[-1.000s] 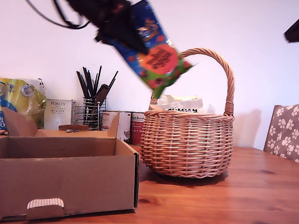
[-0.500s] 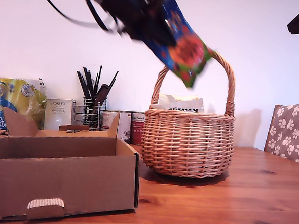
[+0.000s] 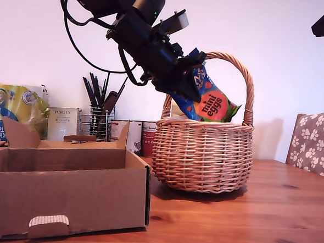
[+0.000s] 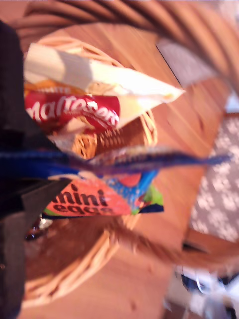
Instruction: Move the bags of Easter eggs from the cardboard box on the left into the woven basket on the right side.
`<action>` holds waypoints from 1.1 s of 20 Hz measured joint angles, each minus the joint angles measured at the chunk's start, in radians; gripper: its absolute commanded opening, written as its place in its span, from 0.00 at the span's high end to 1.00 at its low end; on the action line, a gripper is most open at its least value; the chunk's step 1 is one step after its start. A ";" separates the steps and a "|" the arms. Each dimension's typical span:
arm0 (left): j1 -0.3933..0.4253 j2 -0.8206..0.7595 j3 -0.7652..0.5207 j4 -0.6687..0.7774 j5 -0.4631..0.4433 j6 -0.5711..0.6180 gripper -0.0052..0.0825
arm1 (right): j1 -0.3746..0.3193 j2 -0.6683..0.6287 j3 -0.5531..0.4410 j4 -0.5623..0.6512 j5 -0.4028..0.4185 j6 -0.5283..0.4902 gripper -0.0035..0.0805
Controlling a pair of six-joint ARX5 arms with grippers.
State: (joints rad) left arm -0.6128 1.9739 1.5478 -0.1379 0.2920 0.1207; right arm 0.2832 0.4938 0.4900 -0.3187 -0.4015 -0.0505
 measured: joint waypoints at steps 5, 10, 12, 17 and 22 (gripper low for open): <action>-0.002 0.011 0.000 -0.052 0.005 -0.037 0.96 | 0.000 0.000 0.000 0.005 0.000 0.000 0.97; -0.002 0.016 0.000 -0.049 0.002 -0.037 0.26 | 0.000 0.000 0.000 0.005 0.000 0.000 0.97; -0.002 0.016 0.000 -0.053 0.002 -0.035 0.25 | 0.000 0.000 0.000 0.005 0.000 0.000 0.97; -0.001 0.009 0.000 -0.090 -0.007 0.010 0.25 | 0.000 0.000 0.000 0.005 0.000 0.000 0.97; 0.014 -0.115 0.000 -0.201 -0.049 0.023 0.41 | 0.000 0.000 0.000 0.005 0.000 0.000 0.97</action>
State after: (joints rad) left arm -0.5991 1.8591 1.5478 -0.3393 0.2432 0.1432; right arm 0.2832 0.4938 0.4896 -0.3141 -0.4015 -0.0509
